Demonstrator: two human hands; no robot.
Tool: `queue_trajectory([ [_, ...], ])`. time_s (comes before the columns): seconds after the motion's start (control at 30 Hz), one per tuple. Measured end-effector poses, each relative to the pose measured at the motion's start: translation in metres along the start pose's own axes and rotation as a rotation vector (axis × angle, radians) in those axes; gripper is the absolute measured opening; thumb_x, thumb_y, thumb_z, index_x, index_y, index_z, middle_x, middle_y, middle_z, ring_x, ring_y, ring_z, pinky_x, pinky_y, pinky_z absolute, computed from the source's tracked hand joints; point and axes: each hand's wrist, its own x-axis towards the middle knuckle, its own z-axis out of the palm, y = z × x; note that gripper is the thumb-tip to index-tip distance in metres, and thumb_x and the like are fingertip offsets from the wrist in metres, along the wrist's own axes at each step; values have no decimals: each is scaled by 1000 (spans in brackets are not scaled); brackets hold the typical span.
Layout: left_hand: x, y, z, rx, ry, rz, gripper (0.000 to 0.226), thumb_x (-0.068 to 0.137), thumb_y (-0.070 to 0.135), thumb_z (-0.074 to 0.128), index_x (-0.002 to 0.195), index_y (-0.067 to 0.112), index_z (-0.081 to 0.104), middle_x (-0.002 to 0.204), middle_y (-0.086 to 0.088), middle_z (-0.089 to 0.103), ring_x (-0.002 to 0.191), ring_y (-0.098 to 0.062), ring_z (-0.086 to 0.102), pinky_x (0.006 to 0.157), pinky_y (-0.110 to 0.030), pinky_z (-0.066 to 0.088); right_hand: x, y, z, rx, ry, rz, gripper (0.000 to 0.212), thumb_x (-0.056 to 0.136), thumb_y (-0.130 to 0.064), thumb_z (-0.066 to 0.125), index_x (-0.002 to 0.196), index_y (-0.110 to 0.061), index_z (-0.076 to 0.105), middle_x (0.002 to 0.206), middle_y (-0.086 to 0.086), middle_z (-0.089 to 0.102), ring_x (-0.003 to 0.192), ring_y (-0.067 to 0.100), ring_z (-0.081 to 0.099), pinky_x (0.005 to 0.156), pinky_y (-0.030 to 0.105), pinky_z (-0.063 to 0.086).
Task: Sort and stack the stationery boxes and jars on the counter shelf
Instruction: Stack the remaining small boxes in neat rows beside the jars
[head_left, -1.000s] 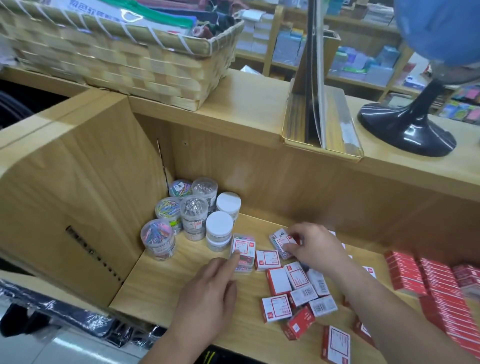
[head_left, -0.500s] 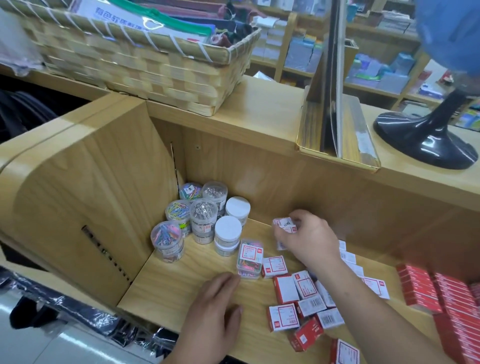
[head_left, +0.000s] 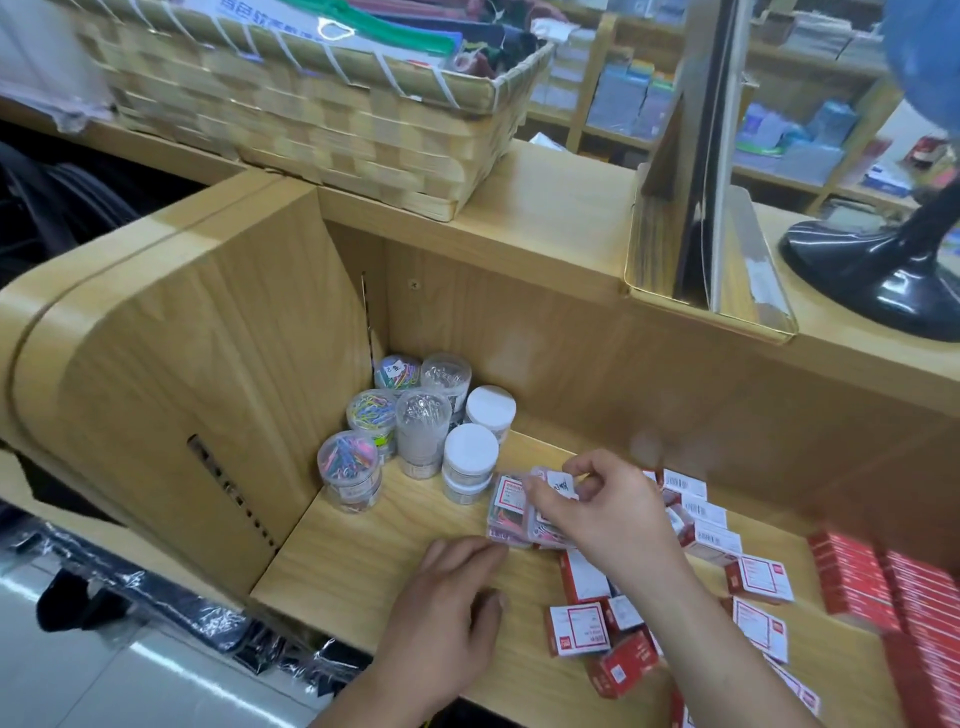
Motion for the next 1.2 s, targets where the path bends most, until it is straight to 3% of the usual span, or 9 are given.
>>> queue_trajectory([
  [0.13,23,16,-1,171,-52,-10,50,90,30,57,140,30,52,135,21,50,110,-10,48,86,-22,48,-11,8,-4,14,23,22,42,68,-63,78,84,-29,59,55,-9,50,51,8,50,56,32,45],
  [0.27,45,13,-1,119,-143,7,62,86,16,46,147,27,46,148,18,44,116,-16,49,96,-30,50,-15,9,4,-86,25,15,46,69,-67,74,88,-29,59,61,-10,57,64,9,58,60,31,46],
  [0.43,29,-4,-14,-100,-28,-63,32,87,5,51,111,20,65,109,14,57,98,-10,59,85,-26,51,-12,-3,26,-258,-21,-18,50,70,-70,67,96,-29,57,82,-9,67,87,15,63,63,29,45],
  [0.7,6,-9,-21,1,34,-149,31,85,43,64,113,30,67,108,17,56,100,-7,60,82,-25,53,3,-20,56,-431,-30,-13,62,73,-72,67,107,-22,49,103,-1,70,101,27,67,74,34,52],
  [0.8,10,-8,-20,41,57,-144,23,88,45,61,103,28,67,102,13,54,96,-12,61,77,-29,53,6,-12,46,-413,-33,3,53,75,-71,68,98,-25,54,94,-6,67,94,23,65,69,32,49],
  [0.9,10,-3,-22,31,98,-109,17,90,43,62,85,26,60,92,14,52,87,-10,59,69,-30,52,12,8,28,-283,-13,-69,26,83,-50,69,85,-25,62,87,-11,66,91,19,64,72,34,51],
  [0.97,7,1,-19,22,64,-43,12,89,40,66,89,28,62,95,16,55,92,-9,58,71,-31,53,17,21,19,-296,-29,-126,14,89,-39,65,93,-26,70,95,-11,71,101,19,63,79,34,52],
  [1.13,7,4,-5,113,15,-15,21,88,38,63,107,28,66,107,15,56,100,-13,54,78,-32,54,22,29,23,-319,-236,-112,31,86,-49,45,106,-36,66,91,-9,72,89,17,65,75,38,56],
  [1.2,11,5,-6,138,10,-38,23,88,39,61,108,29,66,108,15,55,101,-12,53,78,-32,53,23,31,26,-276,-278,-106,31,88,-44,45,113,-38,63,101,-11,72,95,16,65,81,39,55],
])
